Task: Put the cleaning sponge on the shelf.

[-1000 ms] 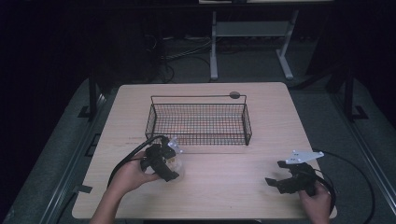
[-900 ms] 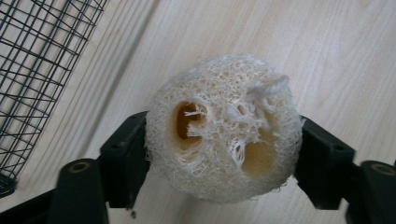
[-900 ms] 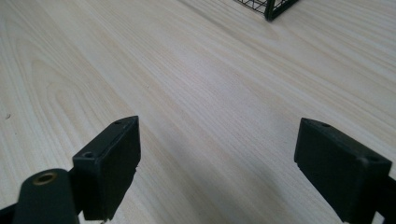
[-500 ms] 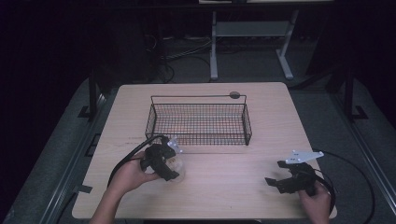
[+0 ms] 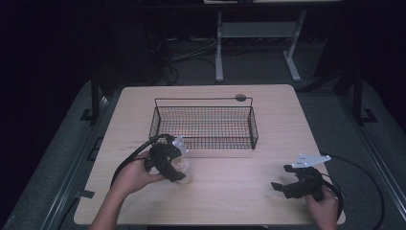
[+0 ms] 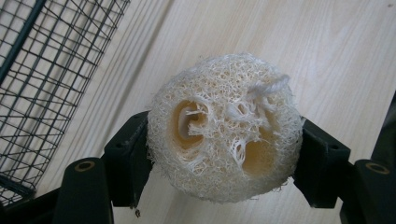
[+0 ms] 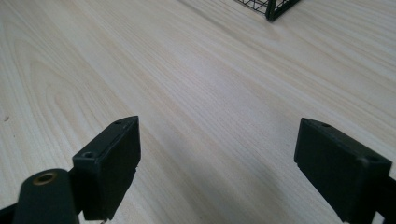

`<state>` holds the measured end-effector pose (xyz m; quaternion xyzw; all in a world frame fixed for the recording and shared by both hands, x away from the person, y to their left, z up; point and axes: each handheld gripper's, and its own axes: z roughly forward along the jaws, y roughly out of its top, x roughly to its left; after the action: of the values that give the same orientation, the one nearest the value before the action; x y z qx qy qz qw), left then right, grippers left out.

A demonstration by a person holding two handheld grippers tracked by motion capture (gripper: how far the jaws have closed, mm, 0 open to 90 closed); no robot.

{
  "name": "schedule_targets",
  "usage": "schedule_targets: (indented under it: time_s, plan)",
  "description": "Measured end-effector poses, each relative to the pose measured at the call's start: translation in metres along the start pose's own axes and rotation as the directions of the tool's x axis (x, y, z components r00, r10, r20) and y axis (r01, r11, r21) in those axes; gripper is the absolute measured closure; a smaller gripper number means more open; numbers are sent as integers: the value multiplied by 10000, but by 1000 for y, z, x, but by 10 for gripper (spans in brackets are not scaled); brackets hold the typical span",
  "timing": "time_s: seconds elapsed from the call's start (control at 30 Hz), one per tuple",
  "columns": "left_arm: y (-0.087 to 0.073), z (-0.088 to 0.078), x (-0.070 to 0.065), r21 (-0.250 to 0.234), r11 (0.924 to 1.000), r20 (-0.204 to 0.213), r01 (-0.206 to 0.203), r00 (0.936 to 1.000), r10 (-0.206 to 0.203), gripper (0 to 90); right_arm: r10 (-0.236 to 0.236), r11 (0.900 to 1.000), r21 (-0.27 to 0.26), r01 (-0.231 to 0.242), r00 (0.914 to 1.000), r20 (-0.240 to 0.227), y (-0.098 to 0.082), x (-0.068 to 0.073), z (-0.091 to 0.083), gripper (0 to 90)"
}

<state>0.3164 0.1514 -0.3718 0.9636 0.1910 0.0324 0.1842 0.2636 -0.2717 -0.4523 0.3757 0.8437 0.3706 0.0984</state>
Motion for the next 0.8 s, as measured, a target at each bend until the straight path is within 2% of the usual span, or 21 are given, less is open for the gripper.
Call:
schedule_targets:
  time_s: [0.33, 0.8]
  plan:
    - [8, -6, 0, -208, 9997, 124, -159, 9998, 161, 290, -71, 10000, 64, 71, 10000, 3, 2, 1, 2, 142]
    - [18, -15, 5, -143, 9997, 104, -213, 9997, 215, 289, 8, 10000, 65, -8, 10000, 7, 1, 0, 3, 142]
